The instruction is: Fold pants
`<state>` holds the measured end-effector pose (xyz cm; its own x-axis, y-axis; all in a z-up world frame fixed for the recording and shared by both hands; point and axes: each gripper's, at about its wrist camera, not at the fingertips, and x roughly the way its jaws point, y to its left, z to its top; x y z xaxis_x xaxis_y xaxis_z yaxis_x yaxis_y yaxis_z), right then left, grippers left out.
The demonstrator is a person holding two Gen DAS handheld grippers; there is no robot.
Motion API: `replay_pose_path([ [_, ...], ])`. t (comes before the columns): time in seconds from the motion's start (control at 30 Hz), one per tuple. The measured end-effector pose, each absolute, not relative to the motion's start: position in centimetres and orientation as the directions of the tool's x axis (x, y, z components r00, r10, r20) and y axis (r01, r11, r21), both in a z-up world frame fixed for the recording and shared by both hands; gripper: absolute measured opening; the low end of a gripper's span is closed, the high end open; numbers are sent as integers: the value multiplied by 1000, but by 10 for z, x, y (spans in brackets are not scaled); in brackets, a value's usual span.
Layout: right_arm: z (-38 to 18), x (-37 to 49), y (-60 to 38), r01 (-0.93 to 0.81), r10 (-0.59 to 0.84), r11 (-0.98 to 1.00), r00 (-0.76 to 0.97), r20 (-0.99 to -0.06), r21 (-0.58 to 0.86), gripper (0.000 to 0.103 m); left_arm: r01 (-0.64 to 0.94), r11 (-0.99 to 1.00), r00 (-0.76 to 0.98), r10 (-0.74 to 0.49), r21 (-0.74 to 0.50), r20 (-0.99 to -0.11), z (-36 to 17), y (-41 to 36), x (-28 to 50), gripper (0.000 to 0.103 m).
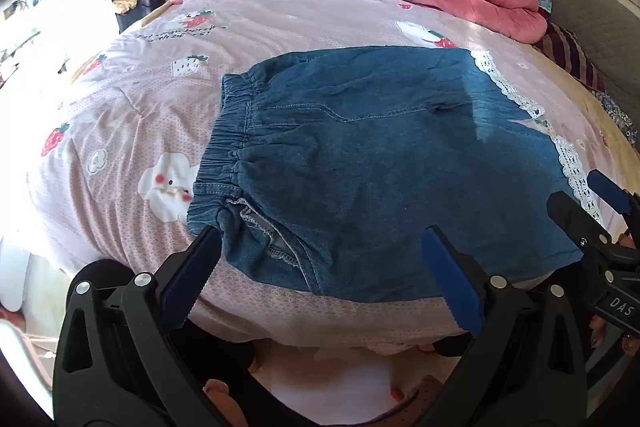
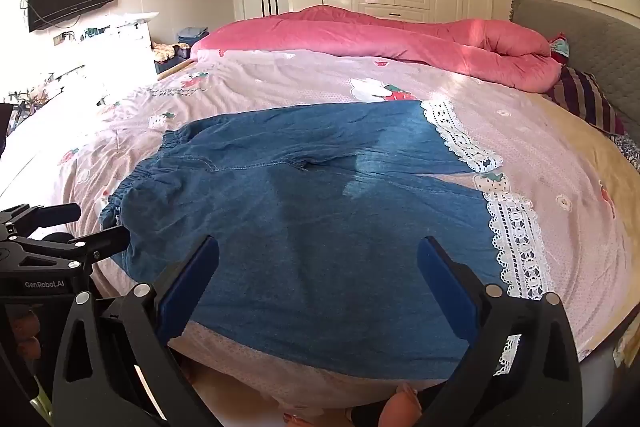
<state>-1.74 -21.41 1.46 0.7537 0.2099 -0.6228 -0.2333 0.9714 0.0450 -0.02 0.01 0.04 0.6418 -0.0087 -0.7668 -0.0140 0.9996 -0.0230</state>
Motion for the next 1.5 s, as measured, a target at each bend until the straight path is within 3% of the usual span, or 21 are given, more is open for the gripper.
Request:
replay_pose_path([
  [1.5,15,-20,-213,-230,206,972,755,-622,42,99,-32,999,657,20,-1,-753,6,-1,-2,94],
])
